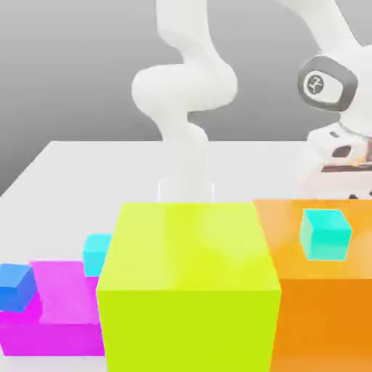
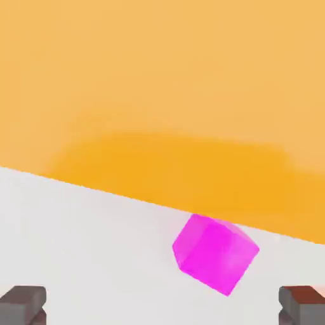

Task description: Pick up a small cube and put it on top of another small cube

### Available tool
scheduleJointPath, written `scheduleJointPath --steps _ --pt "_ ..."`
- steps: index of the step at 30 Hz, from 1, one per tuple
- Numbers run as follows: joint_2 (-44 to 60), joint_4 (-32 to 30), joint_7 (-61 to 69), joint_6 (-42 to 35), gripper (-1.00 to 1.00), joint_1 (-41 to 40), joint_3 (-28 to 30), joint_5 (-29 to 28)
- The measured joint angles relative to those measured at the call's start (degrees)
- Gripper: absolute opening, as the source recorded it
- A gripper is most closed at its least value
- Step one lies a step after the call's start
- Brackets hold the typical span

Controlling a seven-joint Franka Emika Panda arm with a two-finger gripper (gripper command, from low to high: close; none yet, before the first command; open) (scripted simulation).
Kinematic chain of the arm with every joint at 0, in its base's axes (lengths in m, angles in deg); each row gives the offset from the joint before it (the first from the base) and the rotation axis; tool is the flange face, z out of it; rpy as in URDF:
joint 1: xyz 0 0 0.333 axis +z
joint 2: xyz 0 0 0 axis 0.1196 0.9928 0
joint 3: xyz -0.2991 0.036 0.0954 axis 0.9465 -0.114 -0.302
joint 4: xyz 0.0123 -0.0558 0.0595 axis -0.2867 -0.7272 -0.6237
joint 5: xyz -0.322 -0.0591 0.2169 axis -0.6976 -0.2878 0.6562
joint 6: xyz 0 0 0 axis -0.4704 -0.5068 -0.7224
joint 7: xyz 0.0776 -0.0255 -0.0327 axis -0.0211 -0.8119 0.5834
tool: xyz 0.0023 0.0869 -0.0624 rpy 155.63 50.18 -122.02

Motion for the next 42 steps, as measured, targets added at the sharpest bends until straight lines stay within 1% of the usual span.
scheduleJointPath --steps 8,10,12,14,16,19,20,24,26,27,34,38,40,42 --pt "3.61 -11.99 -18.39 19.98 0.0 -2.87 -1.17 -1.25" --pt "4.06 -13.39 -19.46 24.0 0.0 -3.39 -0.58 1.08" --pt "5.83 -13.27 -21.49 26.35 0.0 -4.51 -0.18 -1.14" --pt "8.14 -12.76 -24.88 28.23 0.0 -5.0 1.06 -6.11" --pt "10.57 -12.12 -29.05 29.96 0.0 -3.7 4.18 -12.23" --pt "14.15 -11.08 -35.01 32.46 0.0 1.15 11.14 -20.7" --pt "15.3 -10.78 -36.56 33.35 0.0 3.43 13.92 -22.76" --pt "19.8 -9.9 -40.37 37.15 0.0 12.56 23.9 -27.21" --pt "22.02 -9.7 -41.22 39.12 0.0 16.55 27.7 -27.65" --pt "22.61 -9.65 -41.4 39.63 -1.0 17.56 28.63 -27.69" --pt "22.5 -9.66 -41.35 39.69 -1.0 17.52 28.6 -27.65" --pt "18.65 -10.16 -38.68 36.38 -1.0 11.36 22.26 -25.14" --pt "16.39 -10.64 -36.21 34.58 -1.0 7.87 18.1 -22.11" --pt "14.05 -11.24 -32.86 32.81 -1.0 5.14 14.21 -17.6"
